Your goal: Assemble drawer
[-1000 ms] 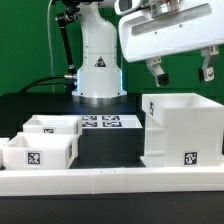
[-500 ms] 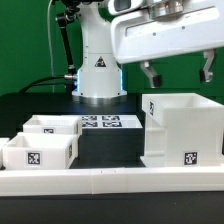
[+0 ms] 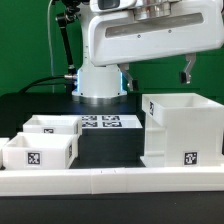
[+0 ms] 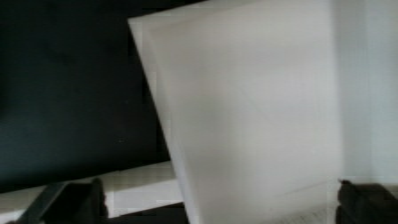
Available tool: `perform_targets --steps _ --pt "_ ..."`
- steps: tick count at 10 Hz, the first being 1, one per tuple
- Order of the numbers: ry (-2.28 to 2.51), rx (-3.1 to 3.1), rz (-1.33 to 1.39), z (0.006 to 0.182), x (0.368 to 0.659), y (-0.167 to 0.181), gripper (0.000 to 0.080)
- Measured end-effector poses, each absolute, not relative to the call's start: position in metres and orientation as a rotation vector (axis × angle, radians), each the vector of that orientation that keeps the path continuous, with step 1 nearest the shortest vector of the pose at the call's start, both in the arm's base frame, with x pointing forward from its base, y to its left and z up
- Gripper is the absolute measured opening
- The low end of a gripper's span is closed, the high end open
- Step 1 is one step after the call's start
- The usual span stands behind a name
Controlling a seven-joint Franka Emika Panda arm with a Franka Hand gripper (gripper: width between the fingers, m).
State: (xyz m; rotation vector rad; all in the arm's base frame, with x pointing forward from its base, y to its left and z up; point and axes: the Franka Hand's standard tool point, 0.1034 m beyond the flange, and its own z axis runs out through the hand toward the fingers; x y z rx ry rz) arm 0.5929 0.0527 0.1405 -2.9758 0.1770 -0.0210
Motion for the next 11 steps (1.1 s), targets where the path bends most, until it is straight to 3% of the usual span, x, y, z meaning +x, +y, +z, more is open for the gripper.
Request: perform_targets --steps 2,4,7,11 --pt "0.143 -2.989 -0.01 0.139 0.588 0.032 0.0649" --pt "0.142 -3.014 0.002 0.124 0.574 -0.019 0.0649" --pt "0.002 -3.043 -0.018 0.099 0.57 -0.065 0.0649" --pt "-0.005 -3.041 -0.013 0.097 0.571 -0.058 0.0649"
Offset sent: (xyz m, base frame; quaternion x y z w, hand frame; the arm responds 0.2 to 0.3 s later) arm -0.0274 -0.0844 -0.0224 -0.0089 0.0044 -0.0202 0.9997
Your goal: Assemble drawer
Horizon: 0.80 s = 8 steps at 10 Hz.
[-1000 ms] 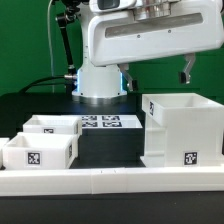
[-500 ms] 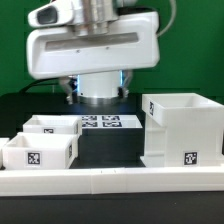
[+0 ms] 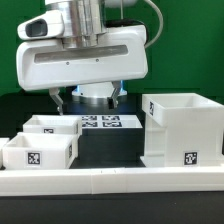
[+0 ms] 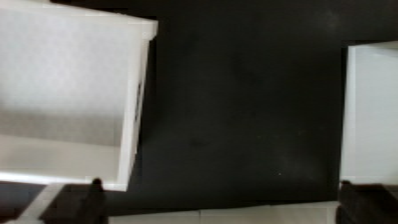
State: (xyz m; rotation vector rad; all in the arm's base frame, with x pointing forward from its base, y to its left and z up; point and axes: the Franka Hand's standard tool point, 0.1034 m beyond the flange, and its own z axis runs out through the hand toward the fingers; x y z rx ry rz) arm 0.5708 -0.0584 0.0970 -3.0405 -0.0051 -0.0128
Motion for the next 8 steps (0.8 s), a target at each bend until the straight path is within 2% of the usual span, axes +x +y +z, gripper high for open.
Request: perform_targets --steps 1,4,8 --pt "0.074 -3.043 -0.005 0.097 0.571 -0.054 0.0649" --pt "0.133 -3.078 -0.03 0.065 0.565 -0.077 0.0649" --pt "0.081 -3.11 -0.052 0.035 0.561 -0.091 0.0649"
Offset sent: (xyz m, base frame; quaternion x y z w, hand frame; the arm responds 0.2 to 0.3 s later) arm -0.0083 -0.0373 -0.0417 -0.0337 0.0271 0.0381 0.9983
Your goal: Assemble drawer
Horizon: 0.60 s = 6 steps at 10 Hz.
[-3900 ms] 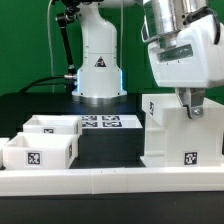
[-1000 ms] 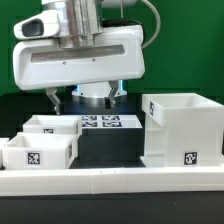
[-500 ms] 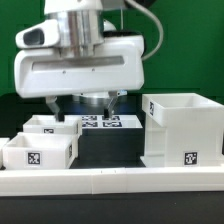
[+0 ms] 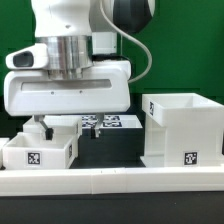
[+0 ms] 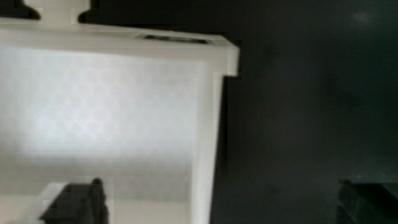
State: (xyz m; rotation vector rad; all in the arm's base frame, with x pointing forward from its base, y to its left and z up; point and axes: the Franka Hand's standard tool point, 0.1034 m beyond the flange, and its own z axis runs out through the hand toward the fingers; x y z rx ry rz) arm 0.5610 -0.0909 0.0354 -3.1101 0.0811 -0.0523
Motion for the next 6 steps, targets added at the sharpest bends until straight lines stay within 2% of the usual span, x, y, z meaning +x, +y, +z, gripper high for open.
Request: perform_targets --steps 1,5,6 --pt "0.066 -3.113 -0.047 0.0301 0.5588 -0.0919 0.0649" --pt "0.091 -3.11 -0.061 0.0308 0.5592 -0.0967 0.0649" --pt "0.093 -3.123 -0.084 0.0223 0.5548 -0.0959 0.0649"
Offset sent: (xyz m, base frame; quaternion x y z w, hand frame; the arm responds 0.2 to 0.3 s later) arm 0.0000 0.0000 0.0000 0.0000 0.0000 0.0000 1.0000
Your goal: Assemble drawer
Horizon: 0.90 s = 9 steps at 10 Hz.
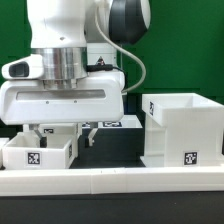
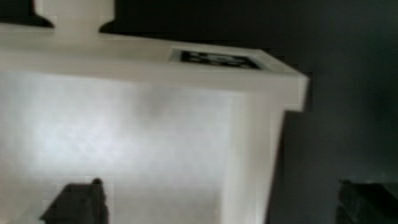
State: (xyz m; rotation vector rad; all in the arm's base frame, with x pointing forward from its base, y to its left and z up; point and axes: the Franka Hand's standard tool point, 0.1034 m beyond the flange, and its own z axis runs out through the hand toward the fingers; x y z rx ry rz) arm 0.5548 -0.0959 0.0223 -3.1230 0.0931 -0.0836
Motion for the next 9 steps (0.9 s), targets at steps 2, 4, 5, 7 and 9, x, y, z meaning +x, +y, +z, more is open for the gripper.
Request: perform_targets --steps 2,4,5,7,9 --pt "0.078 -3.131 -0.081 0.0124 0.5491 -0.0902 0.0649" --pt "0.077 -3.135 -0.083 0.008 0.5466 -0.0902 0.0649" --pt "0.075 -3.14 -0.092 0.0065 0.5447 -0.0897 0.0649" --pt "0.074 -3.14 -0.089 0.0055 0.5434 -0.0893 0.0649" --pt "0.072 -3.14 -0.089 0.0055 0.5435 -0.089 0.0385"
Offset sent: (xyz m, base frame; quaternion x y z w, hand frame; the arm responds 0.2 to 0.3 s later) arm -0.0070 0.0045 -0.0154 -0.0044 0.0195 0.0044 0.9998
